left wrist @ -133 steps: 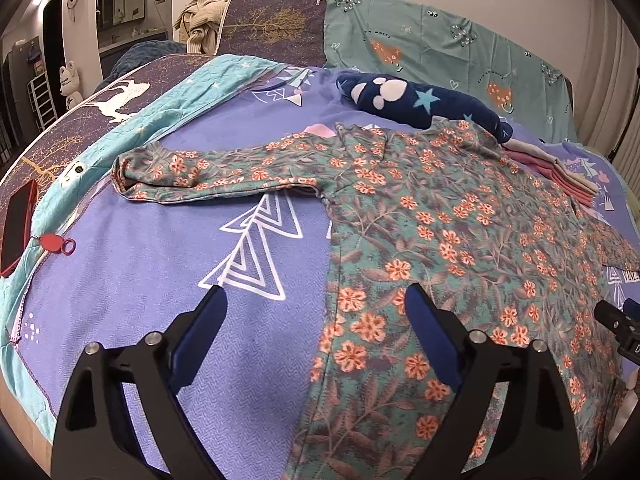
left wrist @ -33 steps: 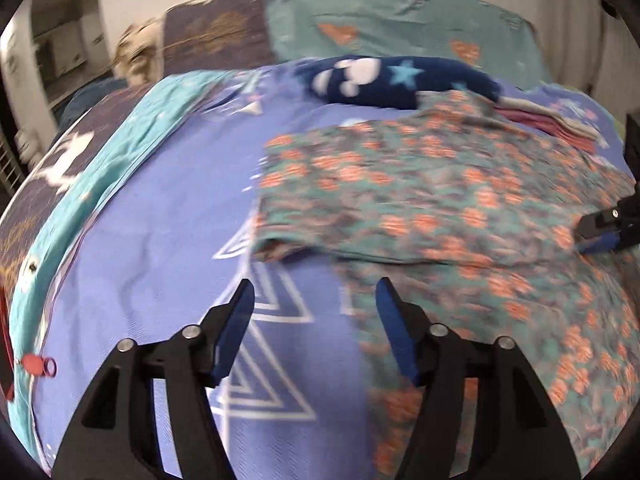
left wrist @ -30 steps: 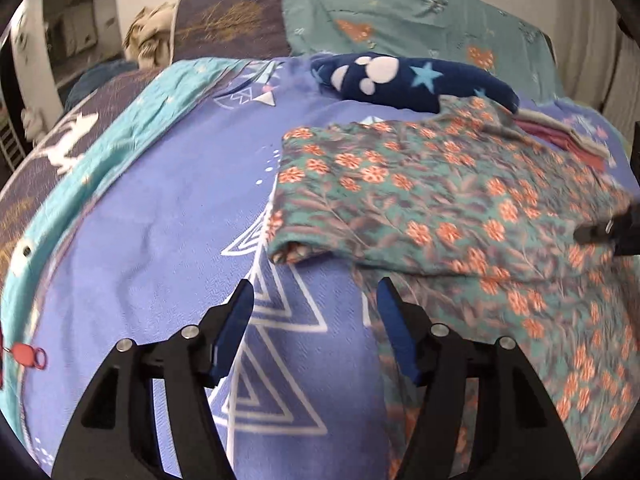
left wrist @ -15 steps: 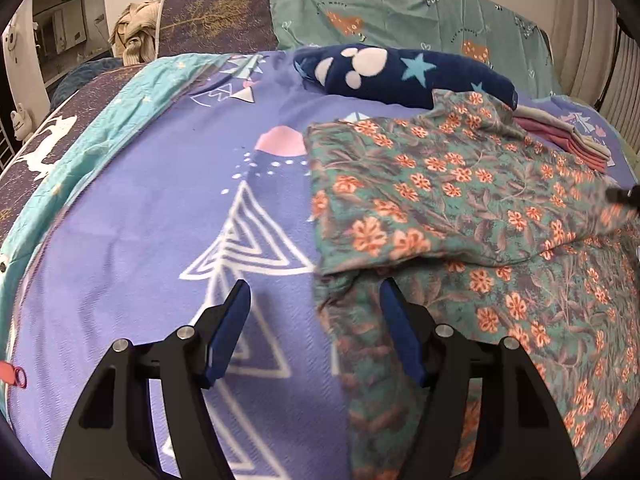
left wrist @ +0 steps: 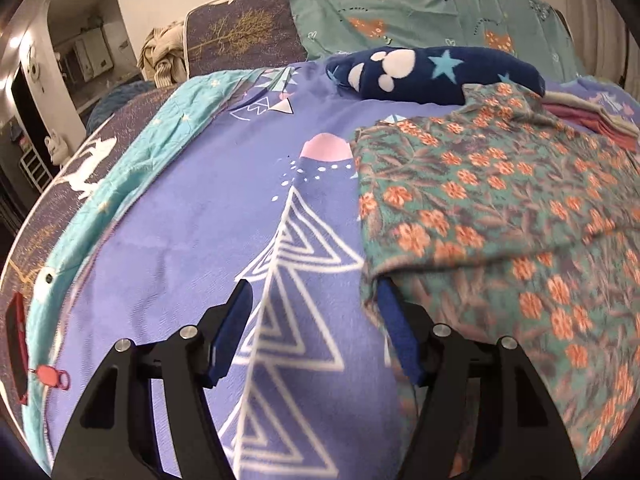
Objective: Fold small clothes
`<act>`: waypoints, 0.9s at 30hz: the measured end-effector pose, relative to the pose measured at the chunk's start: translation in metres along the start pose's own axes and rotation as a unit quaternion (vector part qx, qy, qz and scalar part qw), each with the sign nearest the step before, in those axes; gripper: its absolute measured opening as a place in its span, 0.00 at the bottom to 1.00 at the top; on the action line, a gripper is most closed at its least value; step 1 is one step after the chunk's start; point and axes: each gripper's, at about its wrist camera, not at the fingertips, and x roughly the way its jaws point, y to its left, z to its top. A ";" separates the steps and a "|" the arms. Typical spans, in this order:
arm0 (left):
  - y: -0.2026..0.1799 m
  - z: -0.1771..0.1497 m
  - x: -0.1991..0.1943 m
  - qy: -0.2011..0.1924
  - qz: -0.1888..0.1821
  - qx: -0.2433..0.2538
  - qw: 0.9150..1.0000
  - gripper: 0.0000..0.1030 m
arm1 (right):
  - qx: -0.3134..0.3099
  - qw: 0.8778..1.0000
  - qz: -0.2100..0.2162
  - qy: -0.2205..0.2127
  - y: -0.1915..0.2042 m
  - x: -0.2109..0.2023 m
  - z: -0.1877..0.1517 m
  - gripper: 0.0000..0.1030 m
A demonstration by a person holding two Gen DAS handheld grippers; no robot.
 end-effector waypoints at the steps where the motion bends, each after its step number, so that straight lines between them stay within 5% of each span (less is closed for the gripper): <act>1: 0.002 -0.001 -0.006 0.000 -0.008 -0.001 1.000 0.55 | 0.021 0.999 0.025 0.013 -0.008 0.002 -0.002 0.22; 4: 0.008 0.007 -0.024 -0.007 -0.052 -0.020 0.998 0.28 | 0.070 0.994 0.081 0.029 -0.027 0.001 -0.001 0.34; 6: 0.004 0.020 -0.037 -0.030 -0.080 -0.021 0.996 0.24 | 0.084 0.991 0.105 0.026 -0.032 -0.001 0.005 0.36; 9: -0.020 0.041 -0.049 -0.067 -0.103 0.000 0.992 0.24 | 0.088 0.990 0.107 0.016 -0.024 -0.001 0.012 0.37; 12: -0.050 0.052 -0.030 -0.048 -0.142 0.013 0.989 0.24 | 0.048 0.989 0.138 0.013 0.002 0.005 0.011 0.37; 16: -0.082 0.038 0.031 0.049 -0.123 0.021 0.991 0.38 | 0.000 0.994 0.094 0.047 0.016 0.031 -0.014 0.32; 17: -0.087 0.033 0.028 0.016 -0.111 0.024 0.993 0.43 | -0.031 0.995 0.094 0.015 0.018 0.026 -0.021 0.32; 19: -0.091 0.033 0.026 0.018 -0.102 0.035 0.994 0.44 | -0.056 0.994 0.090 0.009 0.018 0.018 -0.026 0.32; 22: -0.088 0.035 0.027 0.027 -0.118 0.023 0.992 0.48 | -0.030 0.993 0.115 -0.025 -0.010 -0.013 -0.027 0.32; 27: -0.084 0.032 0.030 0.029 -0.133 0.019 0.991 0.53 | 0.112 0.984 0.047 -0.127 -0.135 -0.079 -0.021 0.33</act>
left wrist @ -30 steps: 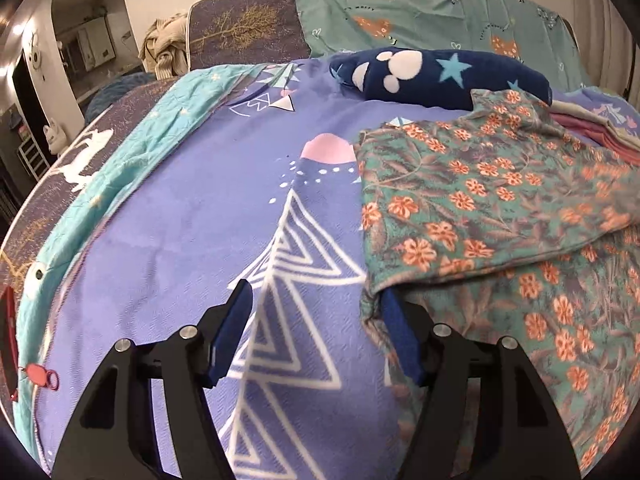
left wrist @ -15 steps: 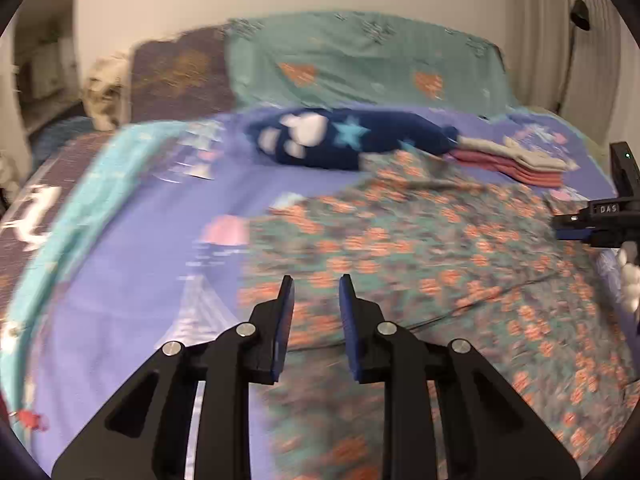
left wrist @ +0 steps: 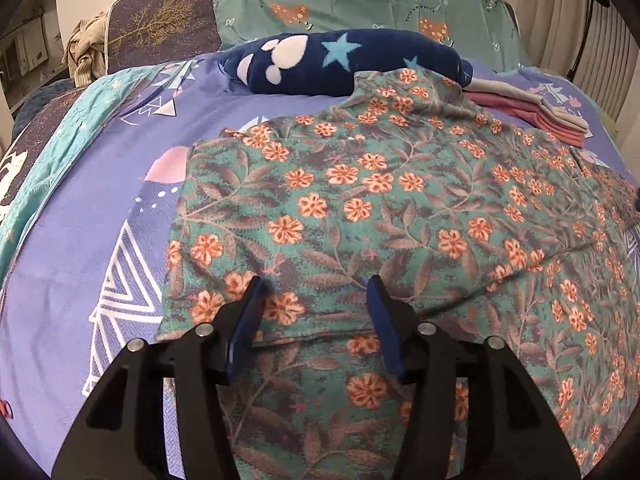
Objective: Fold small clothes
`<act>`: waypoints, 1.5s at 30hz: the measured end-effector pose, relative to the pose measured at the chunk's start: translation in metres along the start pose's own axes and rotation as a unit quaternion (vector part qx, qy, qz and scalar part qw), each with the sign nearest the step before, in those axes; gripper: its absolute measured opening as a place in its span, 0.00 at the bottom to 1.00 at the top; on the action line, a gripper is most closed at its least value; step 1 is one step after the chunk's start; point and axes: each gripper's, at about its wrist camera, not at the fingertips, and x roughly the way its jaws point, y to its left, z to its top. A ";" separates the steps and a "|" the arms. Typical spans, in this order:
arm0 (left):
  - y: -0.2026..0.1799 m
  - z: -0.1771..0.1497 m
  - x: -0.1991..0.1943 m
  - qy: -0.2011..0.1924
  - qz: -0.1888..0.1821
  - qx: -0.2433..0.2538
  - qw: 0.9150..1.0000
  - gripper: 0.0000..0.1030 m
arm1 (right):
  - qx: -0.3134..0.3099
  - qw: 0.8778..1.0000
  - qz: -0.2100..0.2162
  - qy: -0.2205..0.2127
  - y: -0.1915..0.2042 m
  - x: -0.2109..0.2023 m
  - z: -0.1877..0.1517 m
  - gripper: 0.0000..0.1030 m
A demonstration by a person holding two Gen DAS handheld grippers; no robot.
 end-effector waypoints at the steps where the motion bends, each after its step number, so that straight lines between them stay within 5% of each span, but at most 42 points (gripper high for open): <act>1: -0.001 0.000 0.000 -0.001 0.001 0.001 1.000 0.53 | 0.048 0.999 -0.014 -0.013 -0.031 -0.013 0.007 0.32; 4: -0.001 0.002 0.001 -0.003 0.002 0.001 1.000 0.53 | 0.209 0.976 -0.027 -0.052 -0.130 -0.050 0.015 0.31; 8: -0.002 0.001 0.000 -0.006 0.005 0.002 1.000 0.54 | 0.311 0.947 -0.010 -0.074 -0.194 -0.064 0.016 0.37; 15: -0.001 0.000 -0.001 -0.011 0.002 -0.002 1.000 0.54 | 0.378 0.921 0.010 -0.088 -0.219 -0.031 0.036 0.40; 18: -0.001 0.000 -0.001 -0.011 0.004 -0.001 1.000 0.55 | 0.399 0.910 -0.001 -0.113 -0.228 -0.030 0.047 0.06; 21: -0.002 0.000 -0.001 -0.012 0.006 0.001 1.000 0.55 | 0.434 0.890 0.013 -0.135 -0.220 -0.027 0.055 0.05; 24: -0.002 0.000 -0.001 -0.012 0.006 0.001 1.000 0.55 | 0.366 0.917 0.084 -0.131 -0.158 -0.019 0.070 0.05; 28: -0.001 0.000 -0.001 -0.013 0.003 -0.001 1.000 0.55 | 0.231 0.953 0.180 -0.071 -0.037 0.001 0.074 0.05; 31: 0.000 0.000 -0.001 -0.014 -0.002 -0.005 1.000 0.56 | 0.117 0.963 0.244 -0.005 0.061 0.026 0.052 0.05; 34: 0.001 0.000 -0.002 -0.015 -0.007 -0.008 1.000 0.57 | 0.017 0.965 0.255 0.063 0.130 0.061 0.011 0.05; 39: 0.002 0.000 -0.007 -0.022 -0.024 -0.011 0.999 0.61 | -0.046 0.967 0.196 0.159 0.155 0.112 -0.054 0.08; 42: 0.000 0.001 -0.014 -0.028 -0.044 -0.015 0.999 0.61 | -0.057 0.967 0.179 0.172 0.149 0.112 -0.079 0.09; 45: -0.006 0.003 -0.023 -0.038 -0.096 -0.032 0.994 0.61 | -0.049 0.968 0.184 0.162 0.142 0.100 -0.076 0.25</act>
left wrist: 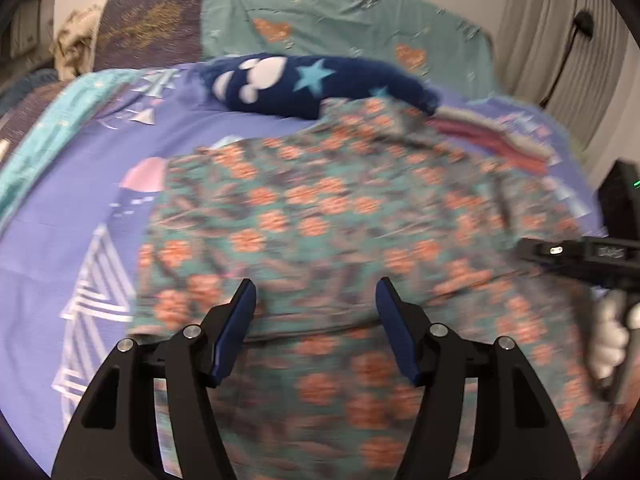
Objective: Fold small clothes
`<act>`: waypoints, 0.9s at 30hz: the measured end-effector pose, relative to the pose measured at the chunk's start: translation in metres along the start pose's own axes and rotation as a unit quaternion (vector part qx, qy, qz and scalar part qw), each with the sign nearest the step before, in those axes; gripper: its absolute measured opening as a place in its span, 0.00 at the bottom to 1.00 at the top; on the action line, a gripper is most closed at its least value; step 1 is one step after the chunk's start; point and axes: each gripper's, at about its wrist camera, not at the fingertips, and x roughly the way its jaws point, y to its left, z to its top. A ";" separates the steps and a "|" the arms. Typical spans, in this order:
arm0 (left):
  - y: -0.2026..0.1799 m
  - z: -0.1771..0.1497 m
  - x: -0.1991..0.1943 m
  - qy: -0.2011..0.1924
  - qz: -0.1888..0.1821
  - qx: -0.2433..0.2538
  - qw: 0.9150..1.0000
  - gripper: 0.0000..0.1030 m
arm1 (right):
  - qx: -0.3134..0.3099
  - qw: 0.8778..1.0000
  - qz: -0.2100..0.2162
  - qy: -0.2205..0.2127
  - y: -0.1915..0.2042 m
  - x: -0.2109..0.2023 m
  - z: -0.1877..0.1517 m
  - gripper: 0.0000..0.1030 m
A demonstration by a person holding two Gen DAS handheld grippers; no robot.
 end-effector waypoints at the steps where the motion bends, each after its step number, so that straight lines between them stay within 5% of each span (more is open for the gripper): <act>1: -0.004 0.002 -0.002 -0.003 -0.012 -0.003 1.000 0.61 | 0.004 1.000 -0.003 -0.007 -0.002 0.000 0.003 0.36; 4: -0.016 0.008 -0.004 -0.011 -0.041 -0.006 0.999 0.63 | 0.027 0.999 -0.019 -0.042 -0.005 -0.008 0.014 0.38; 6: -0.018 0.011 -0.004 -0.011 -0.064 -0.021 0.998 0.65 | 0.012 0.999 -0.010 -0.042 0.003 0.003 0.025 0.23; 8: -0.016 0.012 -0.003 -0.009 -0.083 -0.042 0.996 0.65 | -0.040 0.999 0.010 -0.010 0.024 0.014 0.021 0.13; 12: -0.011 0.011 -0.003 -0.001 -0.124 -0.072 0.990 0.65 | -0.216 0.976 -0.022 -0.004 0.068 0.010 -0.009 0.12; 14: -0.010 0.011 0.001 0.009 -0.138 -0.083 0.987 0.65 | -0.252 0.967 -0.039 0.013 0.071 0.009 -0.023 0.16; 19: -0.026 0.017 0.028 0.047 -0.178 -0.098 0.978 0.65 | -0.201 0.978 -0.044 0.031 0.042 0.007 -0.028 0.17; 24: -0.050 0.025 0.052 0.071 -0.139 -0.068 0.985 0.65 | -0.176 0.983 -0.042 0.032 0.031 0.001 -0.039 0.21; 25: -0.055 0.025 0.052 0.067 -0.137 -0.058 0.987 0.50 | -0.179 0.983 -0.042 0.031 0.031 -0.001 -0.042 0.24; 26: -0.060 0.028 0.053 0.067 -0.148 -0.047 0.986 0.15 | -0.180 0.982 -0.041 0.030 0.030 -0.003 -0.045 0.26; 27: -0.063 0.029 0.055 0.071 -0.160 -0.044 0.984 0.05 | -0.181 0.982 -0.041 0.029 0.030 -0.005 -0.047 0.28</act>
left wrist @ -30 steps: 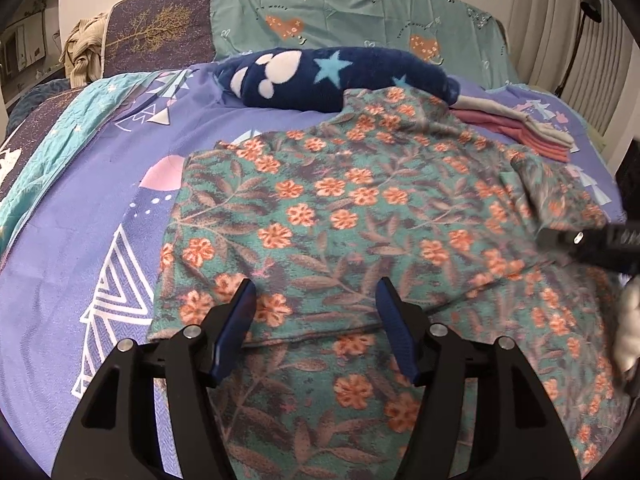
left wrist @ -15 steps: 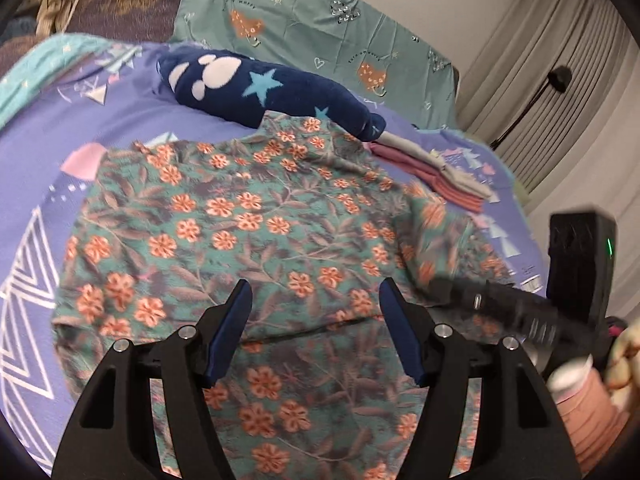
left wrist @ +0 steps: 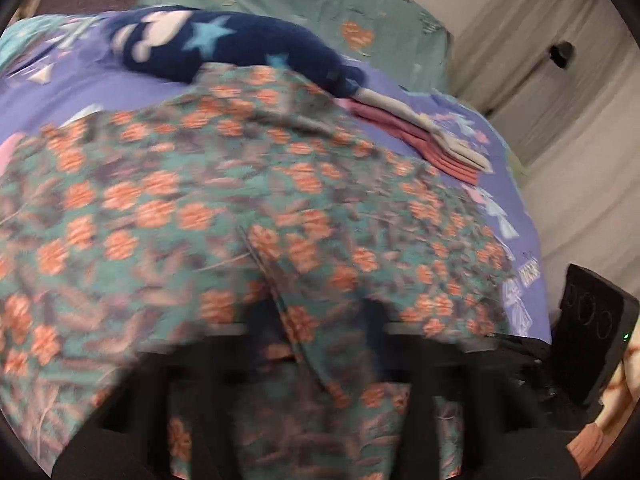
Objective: Fold small clothes
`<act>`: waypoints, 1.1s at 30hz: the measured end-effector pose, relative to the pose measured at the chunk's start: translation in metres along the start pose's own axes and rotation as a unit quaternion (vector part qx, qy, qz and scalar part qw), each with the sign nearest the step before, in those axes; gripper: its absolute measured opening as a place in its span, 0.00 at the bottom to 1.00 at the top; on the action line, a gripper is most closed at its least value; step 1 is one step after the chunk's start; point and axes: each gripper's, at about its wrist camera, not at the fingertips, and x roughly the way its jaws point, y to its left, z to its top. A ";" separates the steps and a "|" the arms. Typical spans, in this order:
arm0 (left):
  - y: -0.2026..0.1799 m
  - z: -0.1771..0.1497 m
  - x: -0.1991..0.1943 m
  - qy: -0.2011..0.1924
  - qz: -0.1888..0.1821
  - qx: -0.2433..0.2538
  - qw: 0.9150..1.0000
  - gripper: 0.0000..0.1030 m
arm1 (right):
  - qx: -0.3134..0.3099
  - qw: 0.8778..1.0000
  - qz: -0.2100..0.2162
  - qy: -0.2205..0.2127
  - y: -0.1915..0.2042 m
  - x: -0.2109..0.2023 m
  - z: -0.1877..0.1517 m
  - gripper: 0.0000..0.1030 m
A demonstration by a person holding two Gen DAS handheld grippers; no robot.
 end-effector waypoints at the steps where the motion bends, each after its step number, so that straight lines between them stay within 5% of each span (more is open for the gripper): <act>1: -0.004 0.003 -0.001 -0.002 -0.011 0.002 1.000 0.02 | 0.001 1.000 0.001 -0.002 -0.001 -0.001 -0.002 0.28; 5: -0.037 0.026 -0.036 -0.063 -0.026 0.045 0.997 0.02 | 0.030 0.999 -0.013 -0.023 -0.008 -0.008 -0.001 0.28; 9: -0.069 0.056 -0.085 -0.121 -0.033 0.093 0.988 0.02 | 0.122 0.990 -0.020 -0.065 -0.039 -0.024 -0.004 0.28; 13: -0.072 0.068 -0.116 -0.148 0.015 0.127 0.981 0.03 | 0.193 0.979 0.006 -0.072 -0.067 -0.025 -0.014 0.26; 21: 0.059 0.044 -0.107 -0.098 0.157 0.024 0.983 0.05 | 0.160 0.984 -0.015 -0.074 -0.055 -0.025 -0.016 0.34; 24: 0.094 0.032 -0.099 -0.084 0.203 -0.020 0.975 0.23 | 0.155 0.985 -0.019 -0.074 -0.052 -0.026 -0.016 0.35; 29: 0.088 0.022 -0.110 -0.113 0.179 -0.017 0.977 0.31 | 0.147 0.986 -0.023 -0.074 -0.050 -0.023 -0.013 0.37; 33: 0.078 0.009 -0.076 -0.065 0.177 0.013 0.982 0.37 | 0.140 0.987 -0.027 -0.071 -0.047 -0.021 -0.010 0.40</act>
